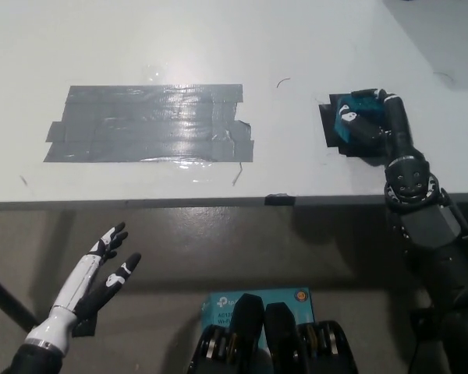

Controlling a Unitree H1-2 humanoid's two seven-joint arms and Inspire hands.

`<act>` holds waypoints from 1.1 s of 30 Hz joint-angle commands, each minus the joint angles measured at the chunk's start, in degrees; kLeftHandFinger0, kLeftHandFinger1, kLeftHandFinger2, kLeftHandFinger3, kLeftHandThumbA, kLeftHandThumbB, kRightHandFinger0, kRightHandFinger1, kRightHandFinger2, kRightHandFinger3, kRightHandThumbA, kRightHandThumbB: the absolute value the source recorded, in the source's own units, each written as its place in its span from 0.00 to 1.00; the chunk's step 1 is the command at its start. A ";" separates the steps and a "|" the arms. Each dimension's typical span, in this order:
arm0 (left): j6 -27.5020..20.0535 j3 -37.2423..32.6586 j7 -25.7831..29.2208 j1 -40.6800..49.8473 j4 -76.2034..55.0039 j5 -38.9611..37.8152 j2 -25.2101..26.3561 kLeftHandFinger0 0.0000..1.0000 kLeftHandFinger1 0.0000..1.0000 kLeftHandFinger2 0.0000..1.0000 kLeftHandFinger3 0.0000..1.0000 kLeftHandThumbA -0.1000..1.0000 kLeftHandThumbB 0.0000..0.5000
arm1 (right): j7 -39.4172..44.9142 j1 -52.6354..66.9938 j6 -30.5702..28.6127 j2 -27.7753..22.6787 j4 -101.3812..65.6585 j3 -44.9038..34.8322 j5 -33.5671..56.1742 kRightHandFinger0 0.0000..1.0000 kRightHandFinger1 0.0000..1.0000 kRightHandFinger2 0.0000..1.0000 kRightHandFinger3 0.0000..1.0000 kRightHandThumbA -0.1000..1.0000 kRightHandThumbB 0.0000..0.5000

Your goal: A rubick's cube is kept in the black marked spot on the table and the robot uses its right arm to pick it up and hands it to a person

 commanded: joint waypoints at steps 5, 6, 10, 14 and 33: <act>-1.29 0.67 -0.46 -1.35 -1.43 -0.09 0.54 1.00 1.00 1.00 1.00 0.87 0.23 | 1.83 0.60 2.43 1.04 -3.20 -0.80 2.06 0.13 0.57 0.86 0.79 0.00 0.44; -1.50 0.68 -0.43 -1.36 -1.34 -0.12 0.52 1.00 1.00 1.00 1.00 0.87 0.23 | 1.42 0.75 2.49 1.02 -4.41 -0.85 1.93 0.18 0.60 0.87 0.79 0.00 0.47; -1.61 0.67 -0.44 -1.72 -1.26 -0.07 0.57 1.00 1.00 1.00 1.00 0.86 0.21 | -0.18 1.35 4.01 1.19 -11.04 -1.72 1.80 0.05 0.44 0.75 0.76 0.00 0.47; -1.49 0.49 -0.36 -2.05 -1.24 0.44 0.66 1.00 1.00 1.00 1.00 0.86 0.19 | -0.73 2.21 5.23 1.40 -18.31 -2.50 1.79 0.05 0.47 0.81 0.81 0.00 0.38; -1.27 0.36 -0.63 -2.44 -1.20 0.97 1.03 1.00 1.00 1.00 1.00 0.88 0.21 | 2.56 2.30 15.42 1.46 -46.08 -2.69 1.73 0.00 0.41 0.82 0.90 0.00 0.33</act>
